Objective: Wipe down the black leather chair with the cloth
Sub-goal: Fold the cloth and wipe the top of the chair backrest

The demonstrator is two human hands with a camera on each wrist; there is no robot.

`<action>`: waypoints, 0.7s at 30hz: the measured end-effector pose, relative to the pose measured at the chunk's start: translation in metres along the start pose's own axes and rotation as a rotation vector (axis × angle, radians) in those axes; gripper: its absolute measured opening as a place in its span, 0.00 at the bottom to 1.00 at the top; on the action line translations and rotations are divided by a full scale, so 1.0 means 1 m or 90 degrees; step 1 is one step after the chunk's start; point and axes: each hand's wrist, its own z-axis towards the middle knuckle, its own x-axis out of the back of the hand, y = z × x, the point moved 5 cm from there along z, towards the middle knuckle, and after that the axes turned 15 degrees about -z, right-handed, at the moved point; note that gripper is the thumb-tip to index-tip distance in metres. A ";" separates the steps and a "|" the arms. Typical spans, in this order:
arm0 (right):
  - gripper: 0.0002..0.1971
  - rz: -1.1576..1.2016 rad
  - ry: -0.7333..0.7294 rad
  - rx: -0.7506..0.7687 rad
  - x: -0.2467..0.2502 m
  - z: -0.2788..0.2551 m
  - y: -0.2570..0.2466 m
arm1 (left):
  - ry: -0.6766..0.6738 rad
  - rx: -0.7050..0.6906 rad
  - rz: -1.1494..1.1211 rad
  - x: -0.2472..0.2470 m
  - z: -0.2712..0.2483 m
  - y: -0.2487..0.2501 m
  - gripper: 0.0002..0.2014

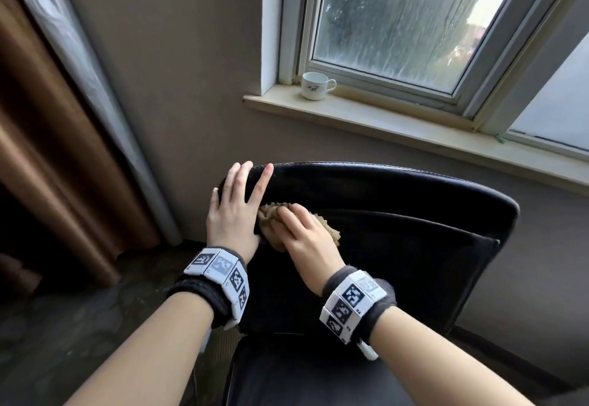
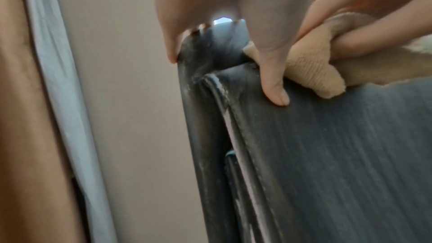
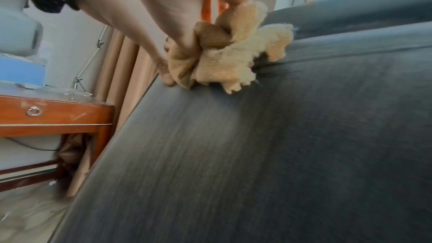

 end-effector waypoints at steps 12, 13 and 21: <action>0.16 -0.118 -0.023 -0.243 0.043 -0.117 0.166 | -0.022 0.003 0.056 0.003 0.001 0.009 0.67; 0.18 -0.104 -0.048 -0.307 0.047 -0.133 0.181 | -0.020 0.004 0.066 0.003 0.001 0.014 0.67; 0.22 -0.062 0.035 -0.600 0.060 -0.178 0.223 | -0.052 -0.144 0.010 -0.029 -0.002 0.106 0.63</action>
